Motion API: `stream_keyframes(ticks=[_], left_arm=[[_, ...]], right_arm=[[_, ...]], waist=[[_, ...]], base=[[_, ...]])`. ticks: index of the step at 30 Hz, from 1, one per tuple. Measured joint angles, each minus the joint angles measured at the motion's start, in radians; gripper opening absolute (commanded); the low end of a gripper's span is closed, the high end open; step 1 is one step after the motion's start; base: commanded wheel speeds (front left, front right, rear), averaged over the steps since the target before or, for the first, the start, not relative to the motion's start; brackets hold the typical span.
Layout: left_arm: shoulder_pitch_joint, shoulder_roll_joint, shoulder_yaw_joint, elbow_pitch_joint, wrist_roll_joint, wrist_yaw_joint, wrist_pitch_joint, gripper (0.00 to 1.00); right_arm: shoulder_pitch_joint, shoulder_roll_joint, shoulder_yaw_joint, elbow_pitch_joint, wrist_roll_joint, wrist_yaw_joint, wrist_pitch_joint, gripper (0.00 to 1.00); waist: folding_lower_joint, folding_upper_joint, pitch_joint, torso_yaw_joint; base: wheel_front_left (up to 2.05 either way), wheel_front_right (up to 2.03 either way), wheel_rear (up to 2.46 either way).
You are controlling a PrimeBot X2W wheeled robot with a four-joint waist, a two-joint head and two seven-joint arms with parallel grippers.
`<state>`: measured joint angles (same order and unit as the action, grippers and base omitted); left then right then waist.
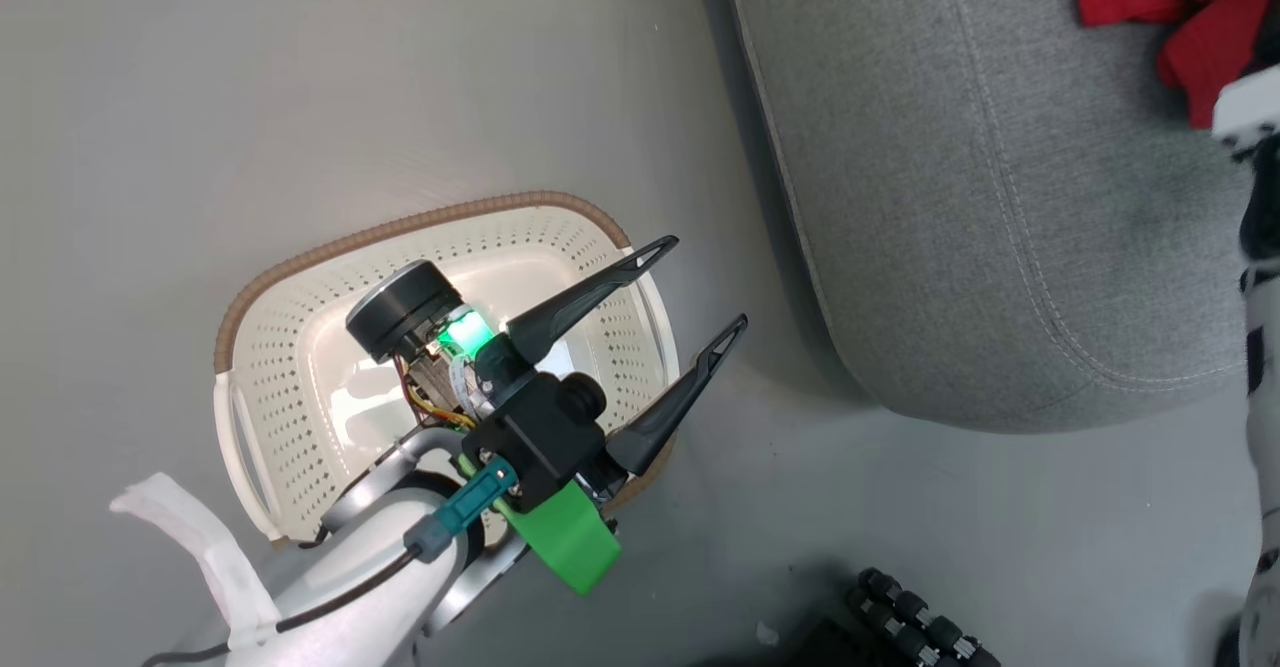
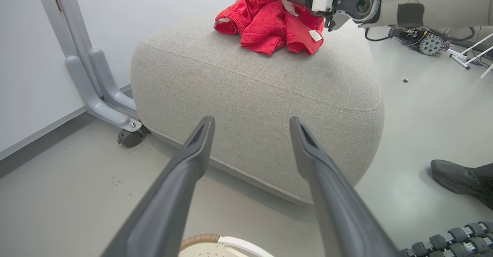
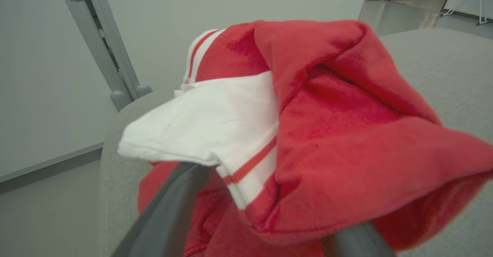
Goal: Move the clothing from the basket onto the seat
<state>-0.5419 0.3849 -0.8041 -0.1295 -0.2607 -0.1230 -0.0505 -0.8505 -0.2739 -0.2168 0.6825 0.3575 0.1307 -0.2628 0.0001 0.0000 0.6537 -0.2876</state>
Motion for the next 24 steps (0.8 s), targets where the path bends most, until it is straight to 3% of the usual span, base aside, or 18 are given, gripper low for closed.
stream_keyframes(ticks=[9,24], left_arm=[[0.063,-0.047,-0.004,0.067,-0.04,0.037,-0.076,1.0],[0.2,-0.091,0.094,0.189,-0.114,0.157,-0.199,1.0]], right_arm=[[0.222,0.055,0.032,-0.1,-0.072,0.0,0.0,1.0],[0.556,0.15,0.13,-0.422,-0.188,0.001,0.0,1.0]], waist=[[-0.0001,0.0,-0.103,0.005],[-0.0002,0.0,-0.322,0.063]], base=[[0.0,0.0,0.0],[0.0,0.0,0.0]])
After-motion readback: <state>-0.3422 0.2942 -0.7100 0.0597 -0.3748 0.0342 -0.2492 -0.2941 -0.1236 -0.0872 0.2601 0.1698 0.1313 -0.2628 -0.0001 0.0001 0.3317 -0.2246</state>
